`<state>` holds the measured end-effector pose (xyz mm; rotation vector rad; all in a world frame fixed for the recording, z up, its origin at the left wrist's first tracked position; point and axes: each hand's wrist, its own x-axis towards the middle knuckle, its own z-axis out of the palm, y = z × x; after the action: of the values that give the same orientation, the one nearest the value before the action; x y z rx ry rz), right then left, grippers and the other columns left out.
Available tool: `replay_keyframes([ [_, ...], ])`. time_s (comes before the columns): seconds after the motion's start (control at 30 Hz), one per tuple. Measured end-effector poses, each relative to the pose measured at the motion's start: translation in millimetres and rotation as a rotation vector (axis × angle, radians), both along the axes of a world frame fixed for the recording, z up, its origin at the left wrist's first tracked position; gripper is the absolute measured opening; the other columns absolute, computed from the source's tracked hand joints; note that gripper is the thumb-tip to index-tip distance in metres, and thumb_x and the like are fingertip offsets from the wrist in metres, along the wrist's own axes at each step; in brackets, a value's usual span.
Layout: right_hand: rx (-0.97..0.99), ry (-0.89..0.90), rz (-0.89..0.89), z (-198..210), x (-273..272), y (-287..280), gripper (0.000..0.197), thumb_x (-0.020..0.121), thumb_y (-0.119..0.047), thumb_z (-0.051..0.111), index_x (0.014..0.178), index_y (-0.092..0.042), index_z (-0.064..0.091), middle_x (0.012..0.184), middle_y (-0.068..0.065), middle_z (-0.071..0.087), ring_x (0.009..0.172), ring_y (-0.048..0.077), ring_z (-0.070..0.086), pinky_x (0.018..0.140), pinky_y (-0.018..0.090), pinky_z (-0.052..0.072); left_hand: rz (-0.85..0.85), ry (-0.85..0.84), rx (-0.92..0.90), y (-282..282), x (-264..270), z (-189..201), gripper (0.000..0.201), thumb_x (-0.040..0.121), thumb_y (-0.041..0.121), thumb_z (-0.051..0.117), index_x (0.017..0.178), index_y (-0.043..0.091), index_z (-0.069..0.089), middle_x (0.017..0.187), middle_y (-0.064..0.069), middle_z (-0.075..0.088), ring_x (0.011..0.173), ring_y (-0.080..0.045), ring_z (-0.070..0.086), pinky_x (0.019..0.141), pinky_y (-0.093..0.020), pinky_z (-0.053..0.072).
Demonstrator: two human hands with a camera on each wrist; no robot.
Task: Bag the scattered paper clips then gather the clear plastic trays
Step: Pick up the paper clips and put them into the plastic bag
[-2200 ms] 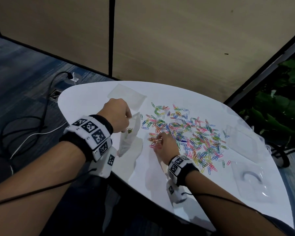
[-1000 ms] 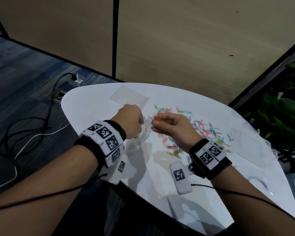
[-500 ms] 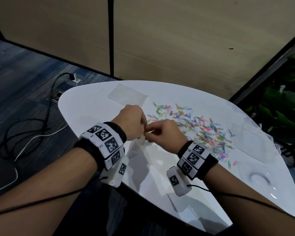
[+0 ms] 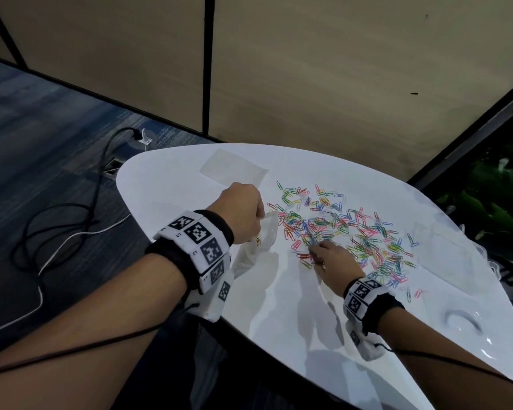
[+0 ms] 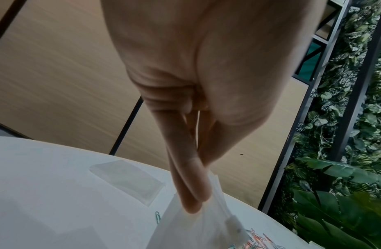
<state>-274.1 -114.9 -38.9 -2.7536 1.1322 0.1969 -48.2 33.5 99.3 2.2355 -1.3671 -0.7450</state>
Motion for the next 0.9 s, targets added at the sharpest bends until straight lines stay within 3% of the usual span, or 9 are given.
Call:
replay_keyframes([
  [0.13,-0.021,-0.038,0.042,-5,5,-4,0.015,0.09,-0.009,0.06,0.084,-0.009,0.074,0.084,0.009,0.064,0.075,0.027,0.064,0.062,0.027,0.043,-0.007,-0.006,0.006,-1,0,-1,0.029,0.088,-0.002,0.057,0.107,0.009,0.076,0.101,-0.01,0.073,0.077,-0.021,0.064,0.075,-0.027,0.055],
  [0.27,0.099,-0.171,-0.165,4,3,-17,0.009,0.079,-0.014,0.073,0.073,-0.018,0.079,0.071,0.0,0.071,0.066,0.013,0.063,0.062,0.02,0.048,-0.008,-0.009,0.014,-1,0,-1,0.029,0.087,-0.002,0.058,0.107,0.009,0.076,0.101,-0.01,0.073,0.079,-0.022,0.065,0.074,-0.027,0.055],
  [0.43,0.621,-0.483,-0.6,17,-15,-34,0.01,0.074,-0.012,0.083,0.083,-0.01,0.08,0.08,0.01,0.077,0.078,0.024,0.074,0.079,0.035,0.061,-0.018,-0.005,0.012,-3,-4,-1,0.03,0.089,-0.002,0.058,0.111,0.008,0.075,0.107,-0.009,0.073,0.084,-0.023,0.069,0.083,-0.03,0.059],
  [0.5,0.847,-0.722,-0.705,34,-13,-33,0.019,0.077,-0.004,0.078,0.095,0.002,0.076,0.095,0.02,0.075,0.08,0.025,0.073,0.077,0.031,0.062,-0.019,-0.001,0.013,-4,-5,-1,0.029,0.089,-0.002,0.057,0.109,0.008,0.076,0.105,-0.009,0.073,0.078,-0.021,0.067,0.081,-0.03,0.06],
  [0.57,1.046,-0.887,-0.703,61,-3,-26,0.027,0.08,-0.003,0.073,0.105,0.007,0.07,0.106,0.022,0.072,0.083,0.02,0.073,0.074,0.023,0.06,-0.02,-0.007,0.01,-6,-7,1,0.027,0.089,-0.001,0.057,0.106,0.008,0.076,0.103,-0.009,0.072,0.078,-0.021,0.067,0.081,-0.031,0.06],
  [0.67,1.206,-1.002,-0.588,97,20,-3,0.023,0.082,-0.006,0.071,0.104,0.001,0.071,0.101,0.012,0.075,0.088,0.014,0.072,0.075,0.018,0.057,-0.03,-0.006,0.012,-10,-11,2,0.026,0.087,-0.003,0.055,0.095,0.008,0.077,0.095,-0.008,0.074,0.077,-0.021,0.072,0.077,-0.032,0.061],
  [0.77,1.154,-0.994,-0.493,108,44,30,0.015,0.082,-0.002,0.072,0.096,0.004,0.072,0.089,0.012,0.075,0.078,0.017,0.071,0.072,0.02,0.058,-0.029,0.037,0.002,-13,-16,2,0.027,0.087,-0.003,0.052,0.09,0.01,0.075,0.09,-0.008,0.071,0.067,-0.02,0.076,0.073,-0.034,0.063],
  [0.83,0.999,-0.948,-0.458,100,55,47,0.014,0.081,0.0,0.074,0.093,0.007,0.073,0.086,0.018,0.073,0.073,0.022,0.069,0.07,0.024,0.059,-0.019,0.066,-0.011,-14,-19,1,0.027,0.089,-0.002,0.051,0.095,0.006,0.076,0.096,-0.009,0.07,0.066,-0.022,0.076,0.073,-0.037,0.063],
  [0.9,0.756,-0.836,-0.359,86,64,55,0.01,0.081,-0.005,0.073,0.09,-0.003,0.077,0.083,0.014,0.076,0.074,0.023,0.071,0.068,0.027,0.059,-0.022,0.083,-0.02,-15,-22,0,0.027,0.088,-0.002,0.052,0.095,0.005,0.077,0.098,-0.01,0.071,0.068,-0.025,0.077,0.074,-0.038,0.063],
])
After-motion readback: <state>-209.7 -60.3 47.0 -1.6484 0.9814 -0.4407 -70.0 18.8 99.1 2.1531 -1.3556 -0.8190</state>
